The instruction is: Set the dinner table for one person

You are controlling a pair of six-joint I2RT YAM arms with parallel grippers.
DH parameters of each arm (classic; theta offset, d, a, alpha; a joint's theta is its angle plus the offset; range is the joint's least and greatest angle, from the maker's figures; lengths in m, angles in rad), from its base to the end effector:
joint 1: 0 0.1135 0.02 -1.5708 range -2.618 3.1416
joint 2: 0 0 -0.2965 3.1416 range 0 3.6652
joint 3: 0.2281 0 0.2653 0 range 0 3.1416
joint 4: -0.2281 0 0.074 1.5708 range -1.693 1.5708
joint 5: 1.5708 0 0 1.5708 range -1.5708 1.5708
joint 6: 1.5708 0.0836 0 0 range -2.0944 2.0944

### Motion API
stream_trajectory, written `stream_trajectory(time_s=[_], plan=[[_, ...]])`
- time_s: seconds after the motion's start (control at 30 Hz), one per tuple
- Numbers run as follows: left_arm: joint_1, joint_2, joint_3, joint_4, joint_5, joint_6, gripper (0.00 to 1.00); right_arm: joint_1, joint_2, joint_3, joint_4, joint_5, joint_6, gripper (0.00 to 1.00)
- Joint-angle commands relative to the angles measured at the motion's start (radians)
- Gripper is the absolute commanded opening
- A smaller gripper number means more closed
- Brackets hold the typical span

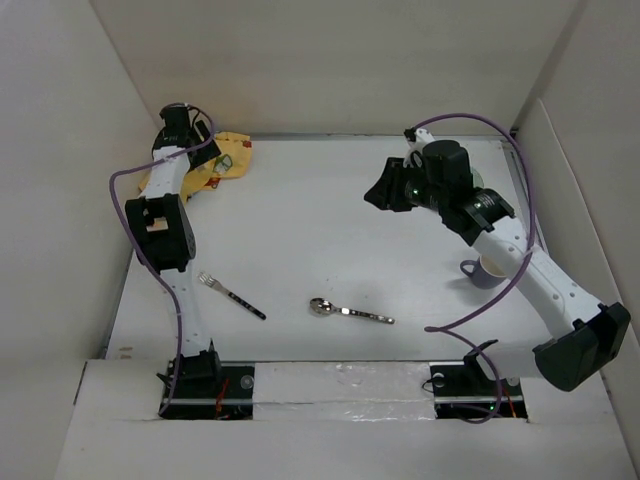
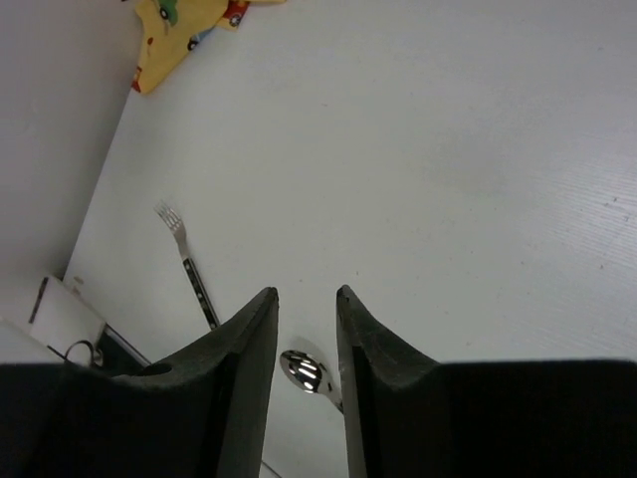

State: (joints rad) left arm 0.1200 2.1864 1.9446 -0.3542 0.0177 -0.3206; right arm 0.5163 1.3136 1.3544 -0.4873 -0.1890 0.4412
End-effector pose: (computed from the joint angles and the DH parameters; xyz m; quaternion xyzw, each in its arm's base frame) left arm 0.5829 0.0688 0.2635 -0.1890 0.8631 -0.0547 0.4652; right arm 0.2889 0.1821 0.4033 -0.0819 0.8399 0.3153 0.4342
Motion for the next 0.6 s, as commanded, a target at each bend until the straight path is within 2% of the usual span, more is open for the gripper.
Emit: stream_trajectory(time_s=[0.0, 0.07, 0.13, 0.23, 0.27, 0.33, 0.37, 0.57], plan=[[0.003, 0.044, 0.092, -0.032, 0.022, 0.015, 0.71, -0.007, 0.032, 0.028, 0.016, -0.056, -0.021, 0.41], [0.003, 0.081, 0.138, -0.032, 0.019, 0.018, 0.72, 0.004, 0.052, 0.044, 0.004, -0.073, -0.027, 0.44], [0.003, 0.130, 0.186, -0.037, 0.016, 0.026, 0.69, 0.013, 0.073, 0.049, -0.002, -0.081, -0.029, 0.43], [0.003, 0.177, 0.217, -0.049, 0.022, 0.043, 0.54, 0.036, 0.085, 0.055, -0.008, -0.072, -0.029, 0.39], [0.003, 0.182, 0.218, -0.048, 0.021, 0.044, 0.34, 0.045, 0.088, 0.055, -0.007, -0.069, -0.027, 0.37], [0.003, 0.187, 0.218, -0.042, 0.018, 0.045, 0.16, 0.045, 0.095, 0.058, -0.005, -0.067, -0.024, 0.35], [0.003, 0.187, 0.218, -0.037, 0.018, 0.046, 0.02, 0.056, 0.098, 0.063, -0.004, -0.066, -0.021, 0.35], [-0.020, 0.072, 0.188, -0.008, 0.061, 0.037, 0.00, 0.067, 0.108, 0.071, 0.007, -0.055, -0.021, 0.35]])
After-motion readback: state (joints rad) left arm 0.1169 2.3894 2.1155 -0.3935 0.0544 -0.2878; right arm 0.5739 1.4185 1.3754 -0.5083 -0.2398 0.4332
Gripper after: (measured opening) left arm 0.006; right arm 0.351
